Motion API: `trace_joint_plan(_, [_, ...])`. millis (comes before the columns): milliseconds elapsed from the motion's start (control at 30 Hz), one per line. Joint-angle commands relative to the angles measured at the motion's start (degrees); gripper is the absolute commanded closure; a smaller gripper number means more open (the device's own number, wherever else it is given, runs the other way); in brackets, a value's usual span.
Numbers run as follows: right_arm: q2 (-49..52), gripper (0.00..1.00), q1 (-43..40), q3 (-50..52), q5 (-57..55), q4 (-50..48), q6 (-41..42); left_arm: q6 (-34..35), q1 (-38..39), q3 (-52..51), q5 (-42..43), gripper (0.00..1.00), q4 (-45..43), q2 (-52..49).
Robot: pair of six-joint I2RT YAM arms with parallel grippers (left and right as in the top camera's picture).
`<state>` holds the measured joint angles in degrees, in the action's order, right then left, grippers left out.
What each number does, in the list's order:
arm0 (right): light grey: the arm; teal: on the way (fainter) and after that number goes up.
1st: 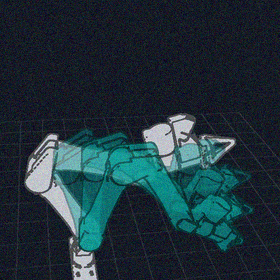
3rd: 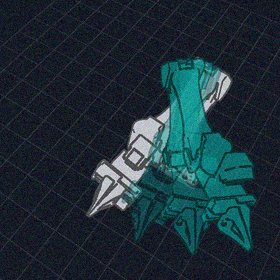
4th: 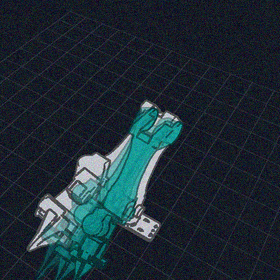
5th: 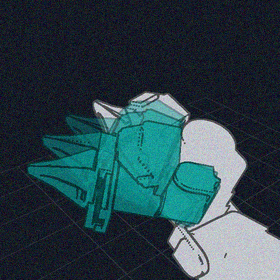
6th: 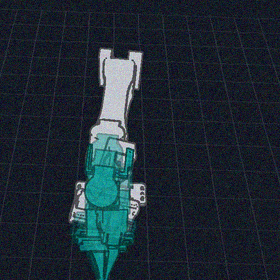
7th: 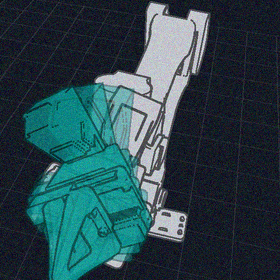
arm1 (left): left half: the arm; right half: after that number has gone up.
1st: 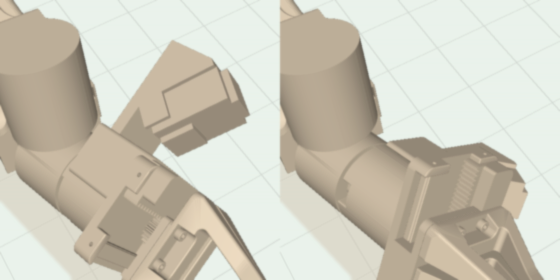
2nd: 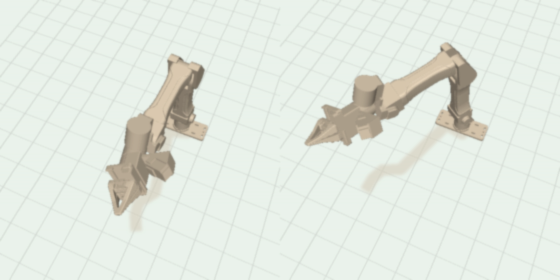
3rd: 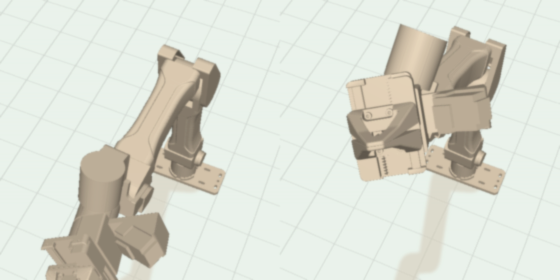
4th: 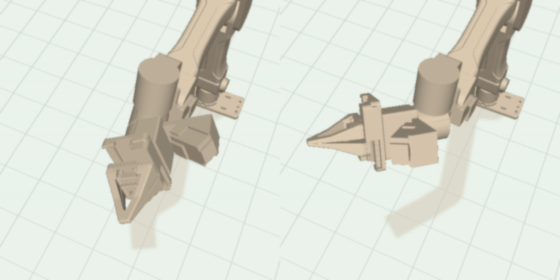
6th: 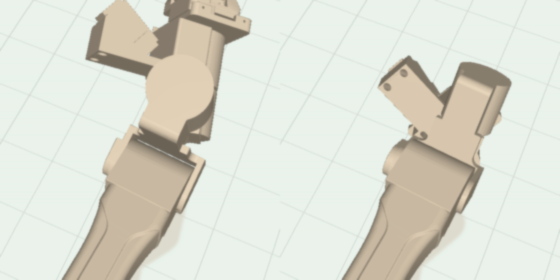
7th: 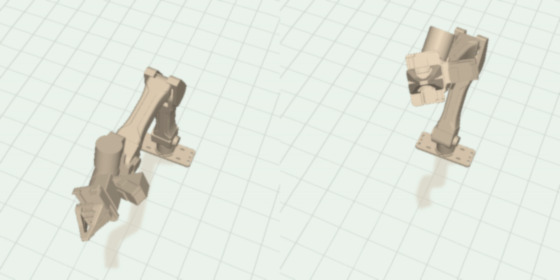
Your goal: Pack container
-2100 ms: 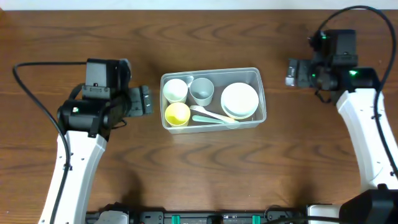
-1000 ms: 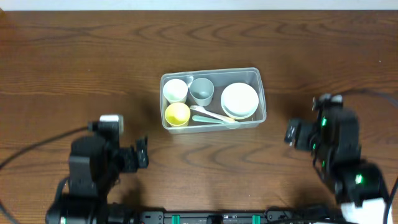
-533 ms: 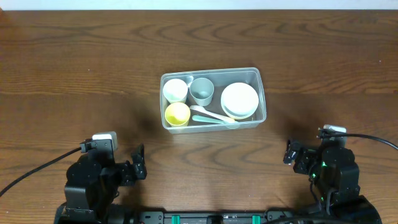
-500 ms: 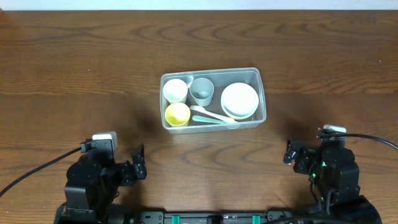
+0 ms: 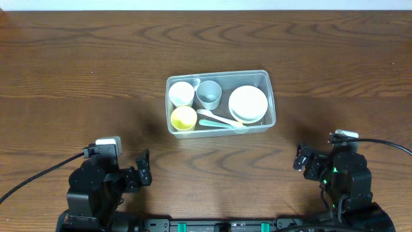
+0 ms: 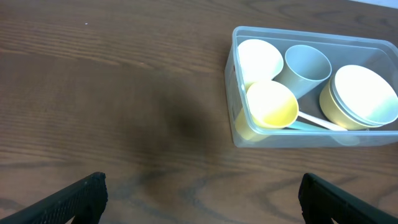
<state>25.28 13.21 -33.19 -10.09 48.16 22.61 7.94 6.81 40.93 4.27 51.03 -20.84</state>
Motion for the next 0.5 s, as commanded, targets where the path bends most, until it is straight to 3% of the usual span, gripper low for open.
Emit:
trace_joint_plan(0, [-0.3, 0.01, 0.5, 0.3, 0.0, 1.7, 0.9, 0.9, -0.2, -0.1, -0.6, 0.02, -0.1, 0.0])
trace_joint_plan(100, [-0.4, 0.01, 0.4, 0.3, -0.4, 1.2, -1.8, 0.9, -0.2, -0.1, -0.6, 0.02, -0.1, 0.0])
trace_joint_plan(200, [-1.7, 0.01, -1.2, 1.2, 0.8, -2.4, -10.0, 0.9, -0.2, -0.1, -0.6, 0.02, -0.1, 0.0])
trace_joint_plan(333, [-7.9, 0.01, -4.6, 6.6, 6.2, -12.0, -19.3, 0.9, -0.2, -0.1, -0.6, 0.02, -0.1, 0.0])
trace_joint_plan(467, [-15.6, 0.01, -8.1, 14.6, 11.7, -21.8, -21.7, 0.9, -0.2, -0.1, -0.6, 0.02, -0.1, 0.0])
